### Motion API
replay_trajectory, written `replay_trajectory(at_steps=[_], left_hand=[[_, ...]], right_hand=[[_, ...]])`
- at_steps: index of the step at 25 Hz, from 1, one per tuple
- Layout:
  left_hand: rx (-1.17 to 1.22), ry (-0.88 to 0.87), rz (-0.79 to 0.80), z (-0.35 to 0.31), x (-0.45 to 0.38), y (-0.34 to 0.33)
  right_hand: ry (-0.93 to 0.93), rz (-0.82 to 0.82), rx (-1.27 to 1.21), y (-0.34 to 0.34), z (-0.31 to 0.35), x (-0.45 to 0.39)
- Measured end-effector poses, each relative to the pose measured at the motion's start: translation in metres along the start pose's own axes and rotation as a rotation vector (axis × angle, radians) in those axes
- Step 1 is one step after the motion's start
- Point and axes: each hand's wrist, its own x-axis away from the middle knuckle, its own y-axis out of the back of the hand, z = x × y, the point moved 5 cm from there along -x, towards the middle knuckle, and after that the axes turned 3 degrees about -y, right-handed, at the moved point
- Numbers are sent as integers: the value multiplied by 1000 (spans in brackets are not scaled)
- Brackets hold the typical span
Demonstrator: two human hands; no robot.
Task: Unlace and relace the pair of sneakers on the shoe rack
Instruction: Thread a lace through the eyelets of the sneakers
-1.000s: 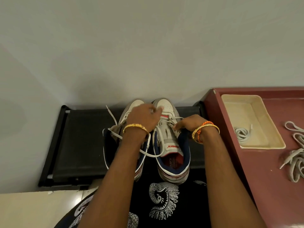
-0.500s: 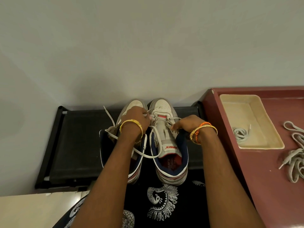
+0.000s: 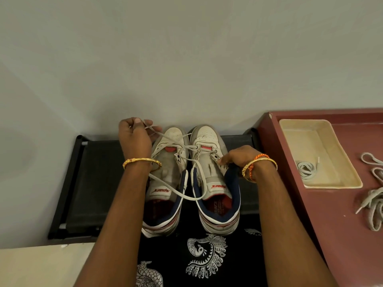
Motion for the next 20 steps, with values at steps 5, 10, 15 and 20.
replay_trajectory(at_steps=[5,10,15,20], left_hand=[[-890,-184,310,21,6,-24],[-1691,-377,600,48,19,-60],[-1220,-174,564,40,10,-60],[-469,54,657,-18,39,-75]], right_hand=[[6,8,-26,0,2,4],[44,9,15,-1,4,5],[186,-62,63,3,10,2],[543,-88,-119,4,51,34]])
